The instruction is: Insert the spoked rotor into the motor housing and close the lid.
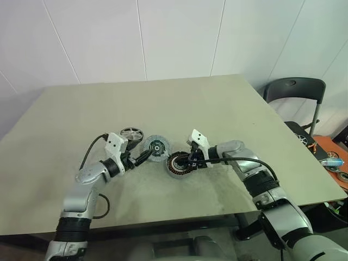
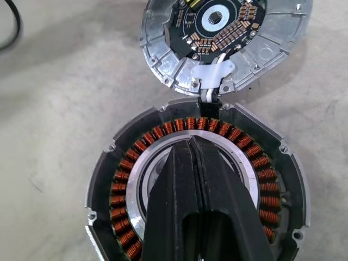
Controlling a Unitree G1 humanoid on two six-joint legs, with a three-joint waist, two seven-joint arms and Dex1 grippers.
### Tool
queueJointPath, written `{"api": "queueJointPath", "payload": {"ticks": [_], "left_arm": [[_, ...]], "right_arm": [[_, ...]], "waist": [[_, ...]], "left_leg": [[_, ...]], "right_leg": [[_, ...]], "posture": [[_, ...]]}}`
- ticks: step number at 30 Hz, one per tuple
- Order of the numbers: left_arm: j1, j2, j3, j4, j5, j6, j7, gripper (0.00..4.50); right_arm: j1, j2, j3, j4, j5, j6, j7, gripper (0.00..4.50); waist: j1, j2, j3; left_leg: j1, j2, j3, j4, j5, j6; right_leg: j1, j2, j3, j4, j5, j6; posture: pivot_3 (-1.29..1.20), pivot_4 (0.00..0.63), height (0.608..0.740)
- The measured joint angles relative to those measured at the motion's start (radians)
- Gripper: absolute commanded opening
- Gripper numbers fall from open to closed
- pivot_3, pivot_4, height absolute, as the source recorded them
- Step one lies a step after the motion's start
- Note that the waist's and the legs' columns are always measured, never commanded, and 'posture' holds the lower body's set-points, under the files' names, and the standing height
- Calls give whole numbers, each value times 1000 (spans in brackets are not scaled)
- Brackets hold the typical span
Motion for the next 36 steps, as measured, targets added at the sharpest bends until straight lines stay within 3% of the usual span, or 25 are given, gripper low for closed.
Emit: {"api": "queueJointPath", "payload": {"ticks": [10,27,36], "left_arm": [[-69,-120,123,177,-100,62,131,3644],[-172,-155,303,367,-255,141,221,3644],[-356,-174,419,565,-351,175,274,3644]], "right_arm": [[-6,-42,-73,-28,65,36,32,7],[-6,-49,-75,-28,68,35,20,7],[-5,-44,-75,-28,68,35,16,7]], "waist": [[-1,0,0],[0,-1,0],[-1,-1,1]], "left_leg": [[-2,0,0,-2,0,0],[-2,0,-1,-1,0,0],[-2,0,-1,-2,0,0]], "right_leg": [[-2,0,-1,0,1,2],[-2,0,-1,0,1,2],[-3,0,-1,-1,1,3]], "posture": [[0,0,740],[0,0,740],[0,0,740]]}}
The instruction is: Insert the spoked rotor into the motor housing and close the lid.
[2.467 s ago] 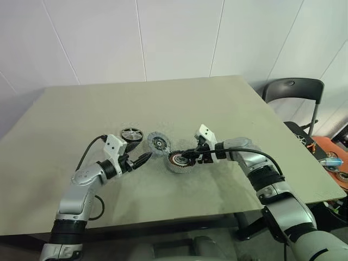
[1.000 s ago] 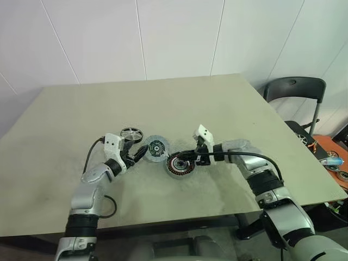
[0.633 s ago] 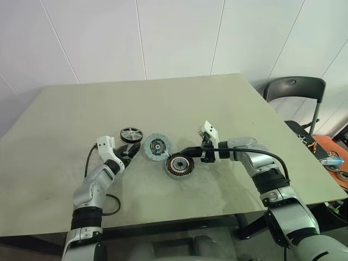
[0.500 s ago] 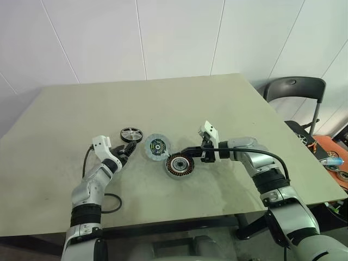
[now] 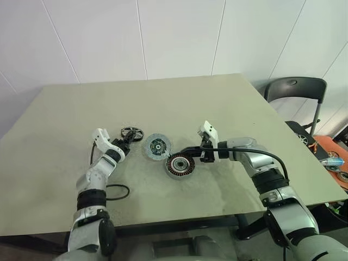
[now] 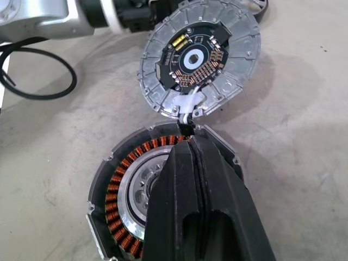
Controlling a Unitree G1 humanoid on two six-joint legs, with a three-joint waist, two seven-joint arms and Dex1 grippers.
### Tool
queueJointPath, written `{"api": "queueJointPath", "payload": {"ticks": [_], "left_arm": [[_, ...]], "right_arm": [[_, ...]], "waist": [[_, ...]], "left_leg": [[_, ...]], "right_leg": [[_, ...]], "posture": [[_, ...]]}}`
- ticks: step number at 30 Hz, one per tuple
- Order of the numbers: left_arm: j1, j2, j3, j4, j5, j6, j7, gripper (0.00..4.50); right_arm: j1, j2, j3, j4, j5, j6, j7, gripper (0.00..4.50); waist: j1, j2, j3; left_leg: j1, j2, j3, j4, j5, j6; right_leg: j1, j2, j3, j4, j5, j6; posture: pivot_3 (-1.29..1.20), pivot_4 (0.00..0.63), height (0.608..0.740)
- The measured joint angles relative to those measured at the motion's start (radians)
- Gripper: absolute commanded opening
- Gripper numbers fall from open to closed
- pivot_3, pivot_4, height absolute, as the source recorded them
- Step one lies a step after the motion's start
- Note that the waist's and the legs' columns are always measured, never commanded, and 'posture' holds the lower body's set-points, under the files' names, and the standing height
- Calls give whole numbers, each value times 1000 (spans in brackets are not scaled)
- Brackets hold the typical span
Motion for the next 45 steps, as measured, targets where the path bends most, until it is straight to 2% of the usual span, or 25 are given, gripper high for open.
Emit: {"api": "queueJointPath", "payload": {"ticks": [2,5,11,13,20,24,27,30,36,45], "left_arm": [[-19,2,10,37,-1,2,8,3644],[-22,2,21,69,0,2,17,3057],[-21,-3,68,80,-32,9,50,1021],[-30,-11,76,64,-63,18,45,483],[-2,-25,147,13,-157,6,32,443],[30,-36,139,-233,-283,77,-76,443],[57,-66,84,-472,-398,151,-163,443],[59,-88,-2,-597,-494,233,-208,443],[85,-97,-126,-532,-551,399,-199,443],[182,-80,-137,-443,-700,607,-41,443]], "right_arm": [[0,0,0,0,0,0,-2,7],[0,0,0,0,0,0,-9,0],[1,1,0,0,0,0,-19,0],[0,6,0,1,0,-1,-20,0],[1,11,-48,-3,45,9,-19,0],[16,-33,-108,-57,102,46,-3,0],[68,-100,-114,-79,108,61,14,0],[142,-168,-106,-81,97,70,40,0],[192,-224,-102,-126,96,72,69,0],[215,-221,-105,-147,99,85,39,0]], "waist": [[0,0,0],[1,0,0],[1,0,0],[1,-1,0],[0,-3,2],[7,-4,2],[14,-4,2],[19,-4,2],[-5,-4,2],[-19,-4,2]], "left_leg": [[0,0,0,-1,0,0],[-1,0,0,-1,0,0],[-1,0,0,0,0,0],[0,0,0,0,0,0],[-1,0,0,0,0,0],[-14,-1,-2,3,0,-1],[-14,-4,-2,3,0,-1],[-13,-5,0,3,0,-1],[-8,-2,1,5,0,0],[-9,-1,0,4,0,0]], "right_leg": [[0,0,0,0,0,0],[-1,0,0,0,0,0],[-1,0,0,0,0,0],[0,0,0,0,0,0],[-1,0,0,1,0,0],[-10,-2,-1,0,4,-3],[-9,-5,-1,-2,3,-2],[-9,-6,0,-1,2,-1],[-5,-1,1,0,0,2],[-6,-1,1,0,0,2]], "posture": [[0,0,740],[0,0,740],[0,0,740],[0,0,740],[0,0,740],[0,0,740],[0,0,740],[0,0,740],[0,0,740],[0,0,740]]}}
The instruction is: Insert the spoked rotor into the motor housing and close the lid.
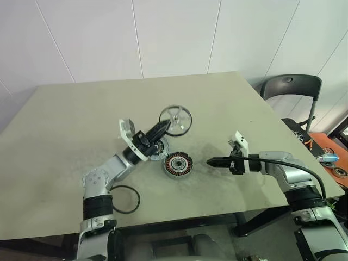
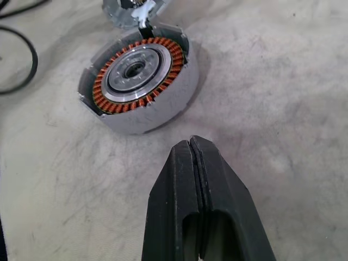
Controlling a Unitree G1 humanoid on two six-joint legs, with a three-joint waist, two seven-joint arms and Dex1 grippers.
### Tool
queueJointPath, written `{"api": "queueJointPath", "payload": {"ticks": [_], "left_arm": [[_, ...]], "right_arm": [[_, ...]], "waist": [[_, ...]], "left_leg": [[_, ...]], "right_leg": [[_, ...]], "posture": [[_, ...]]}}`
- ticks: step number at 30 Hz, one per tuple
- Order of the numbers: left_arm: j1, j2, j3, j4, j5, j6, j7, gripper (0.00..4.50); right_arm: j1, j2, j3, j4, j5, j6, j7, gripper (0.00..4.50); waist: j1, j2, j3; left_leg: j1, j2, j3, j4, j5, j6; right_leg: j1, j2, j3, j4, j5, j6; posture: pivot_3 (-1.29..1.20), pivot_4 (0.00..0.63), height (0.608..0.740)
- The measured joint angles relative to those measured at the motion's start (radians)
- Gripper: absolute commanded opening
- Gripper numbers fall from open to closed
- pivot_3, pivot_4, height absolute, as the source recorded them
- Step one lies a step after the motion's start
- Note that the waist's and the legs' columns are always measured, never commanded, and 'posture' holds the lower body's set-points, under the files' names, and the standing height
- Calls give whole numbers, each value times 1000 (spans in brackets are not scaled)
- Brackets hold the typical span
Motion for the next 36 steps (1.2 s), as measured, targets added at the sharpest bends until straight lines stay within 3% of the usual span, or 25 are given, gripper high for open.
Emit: {"api": "queueJointPath", "payload": {"ticks": [6,18,36], "left_arm": [[86,58,6,13,-65,94,88,443],[115,24,-6,63,-118,117,137,443],[34,17,-70,205,78,92,43,443]], "right_arm": [[-1,3,0,0,0,0,-9,0],[-23,17,1,20,-3,-2,-18,0],[-22,40,1,24,-3,0,-54,0]], "waist": [[7,0,0],[25,0,0],[24,1,0]], "left_leg": [[1,0,0,1,0,0],[0,-1,0,1,0,0],[1,-1,0,2,0,0]], "right_leg": [[1,0,0,1,0,-1],[1,0,0,0,0,-1],[1,0,0,0,0,-1]], "posture": [[0,0,740],[0,0,740],[0,0,740]]}}
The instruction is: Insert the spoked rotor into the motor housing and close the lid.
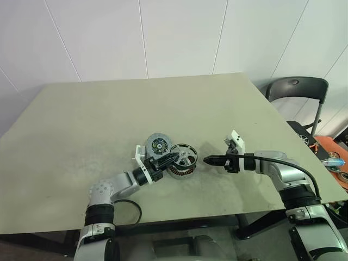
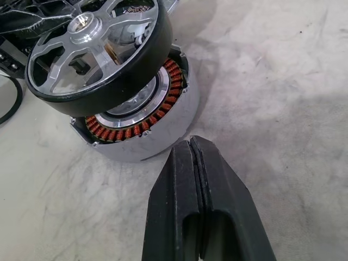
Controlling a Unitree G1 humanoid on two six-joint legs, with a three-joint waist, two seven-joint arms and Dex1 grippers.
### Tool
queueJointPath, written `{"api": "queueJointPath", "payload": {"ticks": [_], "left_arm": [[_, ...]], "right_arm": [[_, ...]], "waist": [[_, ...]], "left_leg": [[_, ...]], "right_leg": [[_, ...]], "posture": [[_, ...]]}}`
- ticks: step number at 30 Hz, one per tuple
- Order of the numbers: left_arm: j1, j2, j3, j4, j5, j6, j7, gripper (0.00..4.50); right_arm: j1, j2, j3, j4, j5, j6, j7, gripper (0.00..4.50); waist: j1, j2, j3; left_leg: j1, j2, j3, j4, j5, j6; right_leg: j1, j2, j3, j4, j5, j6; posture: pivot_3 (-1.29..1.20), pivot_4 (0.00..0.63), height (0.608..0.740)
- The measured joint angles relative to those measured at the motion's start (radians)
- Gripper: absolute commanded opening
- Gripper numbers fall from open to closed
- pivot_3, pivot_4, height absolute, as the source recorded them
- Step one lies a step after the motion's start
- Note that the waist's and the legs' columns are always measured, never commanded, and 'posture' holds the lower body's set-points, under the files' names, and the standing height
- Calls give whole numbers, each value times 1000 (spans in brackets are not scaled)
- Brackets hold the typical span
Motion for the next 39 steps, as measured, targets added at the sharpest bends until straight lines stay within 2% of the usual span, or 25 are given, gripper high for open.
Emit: {"api": "queueJointPath", "payload": {"ticks": [12,18,24,28,32,36,39], "left_arm": [[-16,-1,2,15,69,16,-40,443],[-19,12,-23,-9,137,-8,-78,2438],[-69,87,-126,-136,299,-99,-122,4468],[-119,137,-162,-275,331,-119,-155,4468],[-145,238,-261,-450,411,-177,-234,4468],[-126,340,-415,-533,602,-318,-294,4468],[-125,339,-443,-519,746,-527,-304,4468]], "right_arm": [[6,0,-1,0,1,0,-21,0],[6,3,-1,0,1,-2,-39,0],[5,5,-1,2,-3,-12,-49,0],[5,5,-1,15,-9,-16,-50,0],[2,6,-1,19,-10,-19,-51,0],[0,17,-7,16,2,-16,-50,0],[-5,67,-62,-25,62,5,-73,0]], "waist": [[-1,0,0],[-1,0,0],[-2,0,0],[-3,0,0],[-4,0,0],[-2,0,0],[-3,1,0]], "left_leg": [[1,0,0,0,0,0],[1,0,0,0,0,0],[5,0,1,2,0,0],[2,0,0,1,0,0],[3,0,1,-3,0,0],[3,0,1,-3,0,0],[2,0,1,-2,0,0]], "right_leg": [[1,0,0,0,0,0],[1,0,0,0,0,0],[6,0,0,0,-1,-2],[3,0,0,0,0,0],[2,0,1,-1,0,0],[1,0,1,0,0,0],[1,0,1,0,0,0]], "posture": [[0,0,740],[0,0,740],[0,0,740],[0,0,740],[0,0,740],[0,0,740],[0,0,740]]}}
